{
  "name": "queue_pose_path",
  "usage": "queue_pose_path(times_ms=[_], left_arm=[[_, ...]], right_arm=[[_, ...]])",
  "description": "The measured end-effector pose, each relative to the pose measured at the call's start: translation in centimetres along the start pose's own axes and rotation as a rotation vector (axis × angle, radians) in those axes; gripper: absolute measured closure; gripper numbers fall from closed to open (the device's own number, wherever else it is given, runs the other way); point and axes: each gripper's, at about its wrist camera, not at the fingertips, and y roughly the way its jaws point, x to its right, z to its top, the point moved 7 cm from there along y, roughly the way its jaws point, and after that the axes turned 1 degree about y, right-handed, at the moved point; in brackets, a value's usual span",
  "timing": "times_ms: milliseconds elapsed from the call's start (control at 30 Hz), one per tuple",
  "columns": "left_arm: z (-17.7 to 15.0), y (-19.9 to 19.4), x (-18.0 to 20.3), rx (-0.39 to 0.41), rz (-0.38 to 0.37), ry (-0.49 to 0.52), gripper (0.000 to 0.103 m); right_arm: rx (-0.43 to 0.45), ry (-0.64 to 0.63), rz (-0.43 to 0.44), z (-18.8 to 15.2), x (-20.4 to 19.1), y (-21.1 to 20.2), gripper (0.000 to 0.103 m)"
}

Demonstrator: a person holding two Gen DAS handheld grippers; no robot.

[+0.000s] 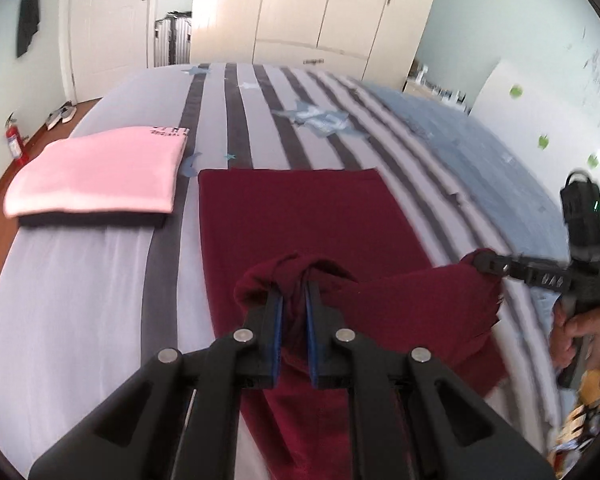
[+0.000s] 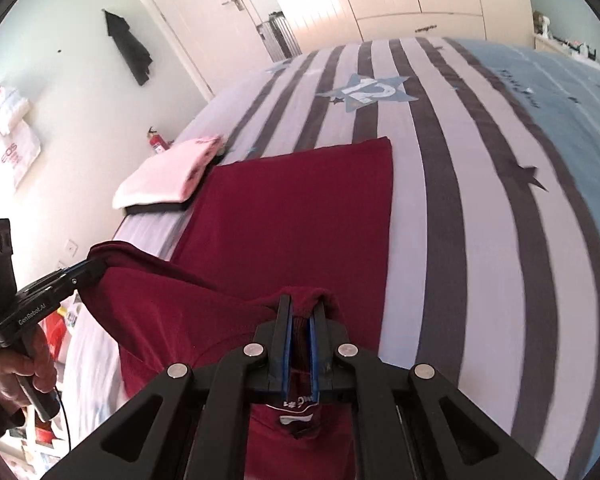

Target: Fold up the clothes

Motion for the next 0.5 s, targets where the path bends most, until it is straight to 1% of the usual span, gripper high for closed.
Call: queue_pose_path(times_ms=[67,133,233,367,467,500], left_arm=[[0.8,2.7,-0.7,-0.027,0.006,0.007,0.095],[1.1,4.5,-1.3,-0.059,0.01,-0.006,0.095],[1.4,6.7,-1.8,-0.092,0.022,-0.014,0.095],[1.1,7.2,-1.8,-0.113,0.022,-0.024,0.095],[0.6,8.1,-2.3,-0.169,0.006,-0.08,0.093],[0.5,8.3,-2.6,-0.182,0.002,-0.099,0.09]], right_arm=[[-0.017,0.009,0.003,1.3,1.0,2.0,0.097],[-0.035,0.018,0.003,2.4,1.9,3.6,0.097],[-0.059,0.032,0.012,3.0,2.8,5.2,0.097],[-0.073,0.056,0.026,3.5,3.6,6.5,0.097],[-0.107,0.106,0.043,3.1,4.7,7.6,0.096],[-0.123,0.126,0.051,2.9,5.1,7.9,0.095]])
